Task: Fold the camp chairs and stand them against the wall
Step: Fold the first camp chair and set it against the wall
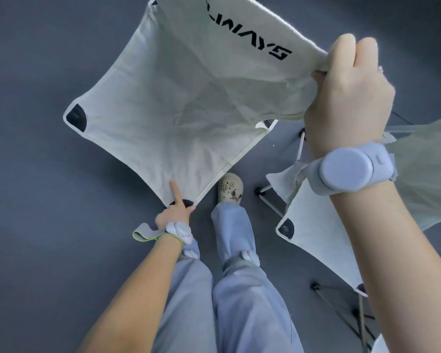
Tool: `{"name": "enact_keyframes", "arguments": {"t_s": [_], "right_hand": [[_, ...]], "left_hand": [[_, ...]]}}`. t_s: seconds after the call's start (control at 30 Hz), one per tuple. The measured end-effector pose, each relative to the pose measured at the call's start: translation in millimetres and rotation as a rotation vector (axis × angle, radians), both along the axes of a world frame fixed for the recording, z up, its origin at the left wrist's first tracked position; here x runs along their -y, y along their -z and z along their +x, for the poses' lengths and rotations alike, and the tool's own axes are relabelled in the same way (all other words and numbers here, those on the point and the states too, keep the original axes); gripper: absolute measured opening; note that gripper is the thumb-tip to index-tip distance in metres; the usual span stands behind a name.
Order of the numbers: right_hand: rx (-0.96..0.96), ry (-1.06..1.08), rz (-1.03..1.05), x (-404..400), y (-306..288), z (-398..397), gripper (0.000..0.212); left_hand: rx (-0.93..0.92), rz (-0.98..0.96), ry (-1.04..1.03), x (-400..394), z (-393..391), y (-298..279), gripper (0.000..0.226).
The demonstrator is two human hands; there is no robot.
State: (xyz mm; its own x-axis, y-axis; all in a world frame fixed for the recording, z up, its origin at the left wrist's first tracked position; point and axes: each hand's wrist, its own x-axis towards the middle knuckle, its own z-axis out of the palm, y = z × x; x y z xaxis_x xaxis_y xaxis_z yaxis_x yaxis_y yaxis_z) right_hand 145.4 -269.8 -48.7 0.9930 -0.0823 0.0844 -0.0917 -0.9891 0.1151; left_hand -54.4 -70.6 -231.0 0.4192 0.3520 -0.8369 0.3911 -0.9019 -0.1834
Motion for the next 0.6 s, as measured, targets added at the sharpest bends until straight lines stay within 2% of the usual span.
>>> {"name": "enact_keyframes", "arguments": {"t_s": [0.17, 0.33, 0.47, 0.6], "right_hand": [[-0.018, -0.005, 0.071, -2, -2, -1, 0.028], [-0.011, 0.006, 0.160, -1, -4, -5, 0.025], [-0.027, -0.001, 0.208, 2, -8, -10, 0.027], [-0.001, -0.008, 0.259, 4, -11, -12, 0.028]], "left_hand": [[0.073, -0.062, -0.237, -4, -7, -4, 0.089], [0.181, -0.120, -0.372, 4, -3, 0, 0.092], [0.188, -0.284, -0.550, -3, 2, -6, 0.096], [0.161, -0.330, -0.606, -7, 7, -10, 0.098]]}}
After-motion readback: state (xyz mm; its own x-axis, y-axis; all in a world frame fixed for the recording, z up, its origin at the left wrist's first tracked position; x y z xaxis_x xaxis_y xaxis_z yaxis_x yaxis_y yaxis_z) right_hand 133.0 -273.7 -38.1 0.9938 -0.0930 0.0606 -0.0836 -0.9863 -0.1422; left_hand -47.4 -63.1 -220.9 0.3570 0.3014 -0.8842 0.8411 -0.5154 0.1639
